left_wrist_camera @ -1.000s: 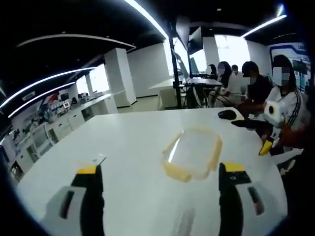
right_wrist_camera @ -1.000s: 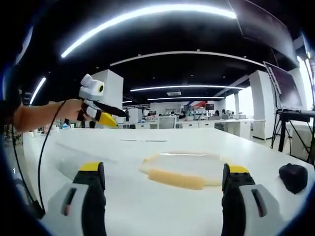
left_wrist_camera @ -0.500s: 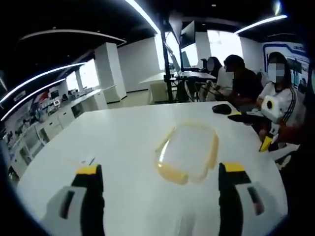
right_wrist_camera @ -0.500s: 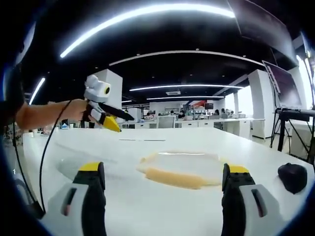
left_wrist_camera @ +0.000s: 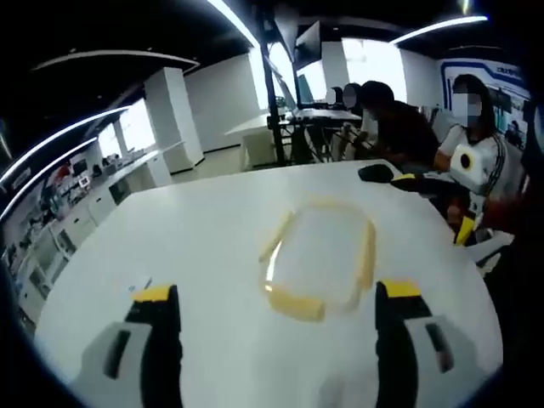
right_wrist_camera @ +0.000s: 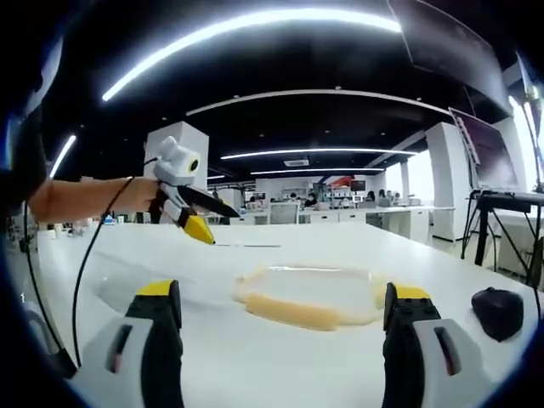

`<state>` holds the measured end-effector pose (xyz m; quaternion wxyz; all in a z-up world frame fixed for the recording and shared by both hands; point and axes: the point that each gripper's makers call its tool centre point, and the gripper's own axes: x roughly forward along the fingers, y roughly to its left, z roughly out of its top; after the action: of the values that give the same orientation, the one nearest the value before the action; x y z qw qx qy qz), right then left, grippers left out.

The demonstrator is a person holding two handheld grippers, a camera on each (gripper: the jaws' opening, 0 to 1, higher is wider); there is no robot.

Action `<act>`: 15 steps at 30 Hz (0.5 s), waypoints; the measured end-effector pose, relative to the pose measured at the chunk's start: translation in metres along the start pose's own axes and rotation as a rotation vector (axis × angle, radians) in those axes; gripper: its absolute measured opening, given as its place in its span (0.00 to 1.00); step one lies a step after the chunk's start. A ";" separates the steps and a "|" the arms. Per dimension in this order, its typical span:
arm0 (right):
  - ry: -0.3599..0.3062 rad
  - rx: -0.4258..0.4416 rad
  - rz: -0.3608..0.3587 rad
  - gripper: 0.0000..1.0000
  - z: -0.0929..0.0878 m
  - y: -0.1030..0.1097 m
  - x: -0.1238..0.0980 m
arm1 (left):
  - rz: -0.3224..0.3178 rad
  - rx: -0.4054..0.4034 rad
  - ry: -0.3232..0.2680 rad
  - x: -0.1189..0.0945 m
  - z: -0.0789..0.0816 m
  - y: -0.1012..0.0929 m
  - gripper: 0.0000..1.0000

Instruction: Snap each plastic latch of the storage box into its locked position after aligning the lid with the box until every specified latch is closed and the lid sits flush.

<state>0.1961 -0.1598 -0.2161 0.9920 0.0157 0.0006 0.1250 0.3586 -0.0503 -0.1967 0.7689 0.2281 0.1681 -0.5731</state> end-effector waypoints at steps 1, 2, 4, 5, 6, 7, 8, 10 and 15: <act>0.000 -0.001 -0.002 1.00 0.001 -0.001 0.000 | -0.001 0.004 -0.001 0.001 0.001 0.000 0.96; 0.000 0.001 -0.004 1.00 0.002 -0.003 0.000 | -0.007 0.007 -0.001 0.003 0.003 0.000 0.96; 0.002 0.002 -0.006 1.00 0.002 -0.006 0.000 | -0.016 0.012 0.006 0.006 0.005 0.000 0.96; 0.003 0.003 -0.007 1.00 0.002 -0.006 0.000 | -0.019 0.017 0.009 0.007 0.005 -0.001 0.96; 0.003 0.005 -0.009 1.00 0.003 -0.008 0.000 | -0.024 0.027 0.017 0.009 0.006 0.000 0.96; 0.003 0.005 -0.009 1.00 0.003 -0.008 0.000 | -0.024 0.032 0.018 0.010 0.007 0.000 0.96; 0.003 0.006 -0.010 1.00 0.004 -0.009 0.000 | -0.029 0.041 0.020 0.011 0.008 0.000 0.96; 0.002 0.004 -0.012 1.00 0.006 -0.011 0.000 | -0.040 0.051 0.032 0.013 0.008 0.000 0.96; -0.001 0.005 -0.019 1.00 0.008 -0.016 0.001 | -0.062 0.079 0.069 0.020 0.003 0.001 0.96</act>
<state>0.2008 -0.1755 -0.2082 0.9931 0.0182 0.0007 0.1157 0.3651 -0.0680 -0.2048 0.7350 0.2728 0.1788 -0.5945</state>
